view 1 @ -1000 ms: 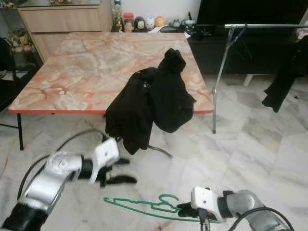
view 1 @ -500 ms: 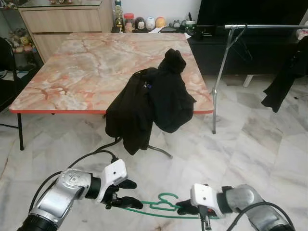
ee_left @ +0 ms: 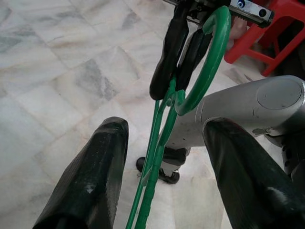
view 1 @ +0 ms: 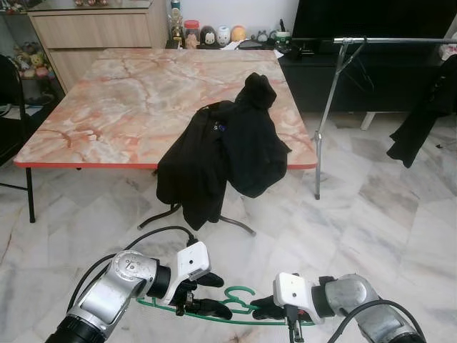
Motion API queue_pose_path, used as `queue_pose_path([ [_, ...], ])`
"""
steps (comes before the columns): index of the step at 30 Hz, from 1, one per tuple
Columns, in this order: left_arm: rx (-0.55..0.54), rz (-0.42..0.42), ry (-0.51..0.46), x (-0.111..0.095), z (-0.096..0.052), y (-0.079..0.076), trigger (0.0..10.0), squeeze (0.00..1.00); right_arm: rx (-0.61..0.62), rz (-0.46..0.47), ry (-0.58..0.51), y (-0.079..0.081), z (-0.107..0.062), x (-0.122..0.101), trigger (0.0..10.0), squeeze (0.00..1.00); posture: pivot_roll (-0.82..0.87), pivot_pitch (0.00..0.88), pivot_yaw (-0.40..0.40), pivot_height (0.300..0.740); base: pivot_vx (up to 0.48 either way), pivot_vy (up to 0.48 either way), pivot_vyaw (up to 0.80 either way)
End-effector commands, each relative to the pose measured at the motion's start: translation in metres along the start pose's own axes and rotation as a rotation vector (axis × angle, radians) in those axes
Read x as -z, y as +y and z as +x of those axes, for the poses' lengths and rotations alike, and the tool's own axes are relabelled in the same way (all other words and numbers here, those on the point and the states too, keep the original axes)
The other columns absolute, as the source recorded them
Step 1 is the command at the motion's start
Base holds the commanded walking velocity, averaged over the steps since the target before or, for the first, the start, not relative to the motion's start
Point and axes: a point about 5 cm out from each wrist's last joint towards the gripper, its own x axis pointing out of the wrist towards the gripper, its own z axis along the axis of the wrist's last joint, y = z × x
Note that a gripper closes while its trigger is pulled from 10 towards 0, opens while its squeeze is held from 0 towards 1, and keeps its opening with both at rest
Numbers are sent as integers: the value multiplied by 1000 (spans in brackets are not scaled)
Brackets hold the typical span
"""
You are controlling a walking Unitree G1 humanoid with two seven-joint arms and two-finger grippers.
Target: Hang hanger
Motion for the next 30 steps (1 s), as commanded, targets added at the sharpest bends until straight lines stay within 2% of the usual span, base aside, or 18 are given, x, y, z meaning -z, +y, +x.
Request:
queue_pose_path([
  [1, 6, 31, 10, -4, 4, 0, 10000, 0, 5, -24, -9, -5, 0, -5, 0, 0, 25, 0, -47, 740, 0, 0, 0],
  [9, -44, 34, 20, -1, 9, 7, 10000, 0, -12, -28, -23, -2, -3, -7, 0, 0, 18, 0, -47, 740, 0, 0, 0],
  [14, -40, 25, 19, -1, 9, 6, 10000, 0, -8, -31, -29, -3, -2, -8, 0, 0, 18, 0, -45, 740, 0, 0, 0],
  [19, -45, 22, 60, 8, 9, 6, 10000, 0, -1, -33, -32, -3, -2, -9, 0, 0, 21, 0, -48, 740, 0, 0, 0],
  [29, -39, -8, 57, 13, 10, 8, 10000, 0, 15, -29, -37, -4, -5, -8, 0, 0, 19, 0, -45, 740, 0, 0, 0],
  [30, -36, -11, 58, 14, 10, 8, 9765, 0, 18, -32, -37, -4, -5, -9, 0, 0, 19, 0, -45, 740, 0, 0, 0],
])
